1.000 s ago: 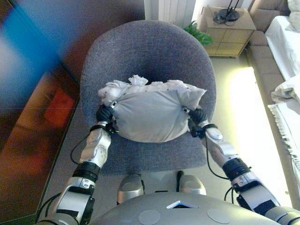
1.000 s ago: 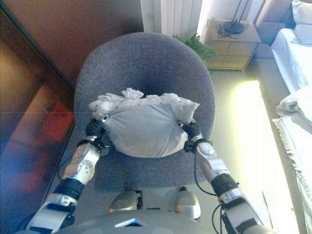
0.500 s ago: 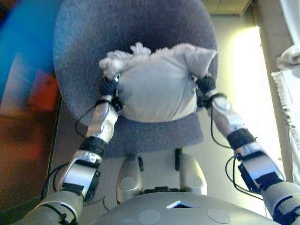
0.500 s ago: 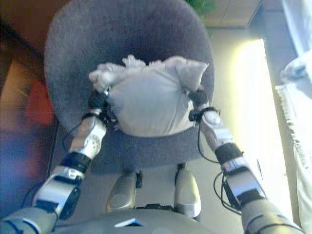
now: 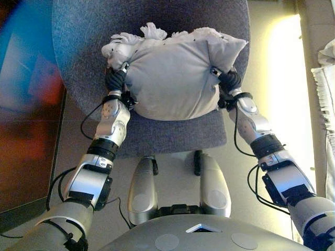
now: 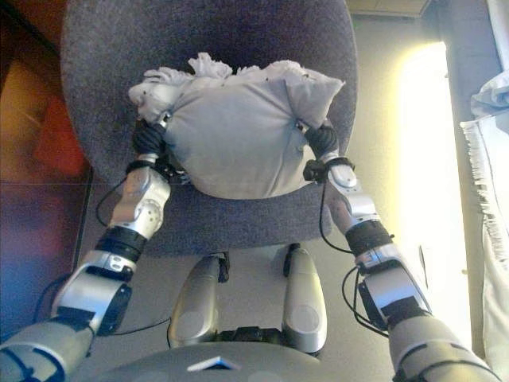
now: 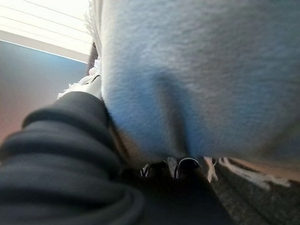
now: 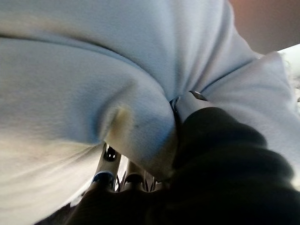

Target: Pick up the cushion and take it to the sofa

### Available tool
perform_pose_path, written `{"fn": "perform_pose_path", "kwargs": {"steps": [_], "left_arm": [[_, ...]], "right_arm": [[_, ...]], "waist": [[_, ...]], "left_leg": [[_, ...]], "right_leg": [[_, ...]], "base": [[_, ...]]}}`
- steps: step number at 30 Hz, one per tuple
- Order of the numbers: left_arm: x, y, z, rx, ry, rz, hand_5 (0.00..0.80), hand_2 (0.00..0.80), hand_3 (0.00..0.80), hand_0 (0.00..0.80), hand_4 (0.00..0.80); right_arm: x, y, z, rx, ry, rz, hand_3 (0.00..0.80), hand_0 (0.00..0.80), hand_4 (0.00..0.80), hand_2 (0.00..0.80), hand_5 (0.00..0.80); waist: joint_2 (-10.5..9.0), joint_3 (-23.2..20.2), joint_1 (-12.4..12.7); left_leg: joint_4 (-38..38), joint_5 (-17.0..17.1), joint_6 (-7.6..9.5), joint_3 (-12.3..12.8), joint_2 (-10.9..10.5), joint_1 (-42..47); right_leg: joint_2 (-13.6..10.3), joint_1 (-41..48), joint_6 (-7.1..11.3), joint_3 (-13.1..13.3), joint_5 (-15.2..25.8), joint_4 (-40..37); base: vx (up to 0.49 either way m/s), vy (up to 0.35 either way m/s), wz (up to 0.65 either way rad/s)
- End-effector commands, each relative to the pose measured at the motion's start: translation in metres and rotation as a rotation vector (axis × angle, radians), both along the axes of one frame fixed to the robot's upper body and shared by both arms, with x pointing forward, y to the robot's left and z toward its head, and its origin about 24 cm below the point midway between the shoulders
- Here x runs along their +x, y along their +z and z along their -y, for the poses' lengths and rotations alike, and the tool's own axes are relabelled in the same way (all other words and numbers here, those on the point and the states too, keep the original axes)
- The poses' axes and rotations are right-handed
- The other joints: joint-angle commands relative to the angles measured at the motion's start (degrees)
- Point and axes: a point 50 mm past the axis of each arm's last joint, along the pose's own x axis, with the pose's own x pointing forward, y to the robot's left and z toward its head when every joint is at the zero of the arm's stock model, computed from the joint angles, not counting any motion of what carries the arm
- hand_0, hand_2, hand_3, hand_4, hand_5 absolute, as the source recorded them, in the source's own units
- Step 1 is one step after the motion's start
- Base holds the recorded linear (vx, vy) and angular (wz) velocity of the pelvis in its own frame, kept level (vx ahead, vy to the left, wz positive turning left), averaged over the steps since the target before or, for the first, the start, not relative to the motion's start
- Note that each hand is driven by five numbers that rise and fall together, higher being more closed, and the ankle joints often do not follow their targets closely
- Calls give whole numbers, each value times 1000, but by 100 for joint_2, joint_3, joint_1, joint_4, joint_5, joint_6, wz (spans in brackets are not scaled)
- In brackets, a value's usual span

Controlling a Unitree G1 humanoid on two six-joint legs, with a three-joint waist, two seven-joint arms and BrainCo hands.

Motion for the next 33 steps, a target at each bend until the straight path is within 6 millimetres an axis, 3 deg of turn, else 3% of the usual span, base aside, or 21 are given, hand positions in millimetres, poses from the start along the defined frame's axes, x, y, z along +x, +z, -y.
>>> {"fn": "perform_pose_path", "kwargs": {"steps": [1,12,17,18,19,20,25,33], "left_arm": [[27,75,39,-34,-126,186,800,800,800,800,800],[52,132,31,-26,-102,139,800,800,800,800,800],[52,148,33,-73,-119,197,800,800,800,800,800],[52,148,35,-65,-123,203,800,800,800,800,800],[51,149,37,-58,-124,207,486,486,486,486,486],[51,149,37,-52,-124,208,0,0,0,0,0],[50,150,28,-41,-69,210,0,0,0,0,0],[45,139,-11,10,57,205,0,0,0,0,0]], "right_arm": [[21,83,-60,31,207,235,800,800,800,800,800],[47,130,-50,-124,102,213,800,800,800,800,800],[50,136,-46,-120,73,213,800,800,800,800,800],[50,134,-45,-116,62,206,665,665,665,665,665],[50,133,-44,-115,52,199,122,122,122,122,122],[51,131,-43,-113,44,189,0,0,0,0,0],[51,125,-30,-99,-28,174,0,0,0,0,0],[50,113,5,-3,-157,166,0,0,0,0,0]], "waist": [[72,43,-17],[85,81,-63],[84,109,-38],[82,118,-36],[77,125,-31],[74,131,-27],[53,132,-34],[35,-33,-7]], "left_leg": [[518,-185,-177,-245,-75,19],[559,-210,-238,-255,-59,-46],[550,-228,-249,-262,-73,-34],[542,-228,-250,-267,-72,-22],[540,-228,-251,-269,-70,-15],[531,-226,-251,-268,-66,-5],[438,-211,-256,-251,-52,126],[14,-45,-271,-223,-14,458]], "right_leg": [[-179,453,76,80,750,-937],[-226,370,57,63,720,-927],[-255,383,66,44,710,-945],[-255,396,67,37,713,-954],[-254,408,69,34,714,-960],[-253,418,69,32,712,-963],[-267,539,83,17,705,-1036],[-240,882,121,-22,795,-1428]], "base": [[-35,35,-8],[41,2,1],[34,-13,4],[30,-24,5],[29,-23,4],[29,-19,4],[43,-7,3],[56,-6,3]]}}
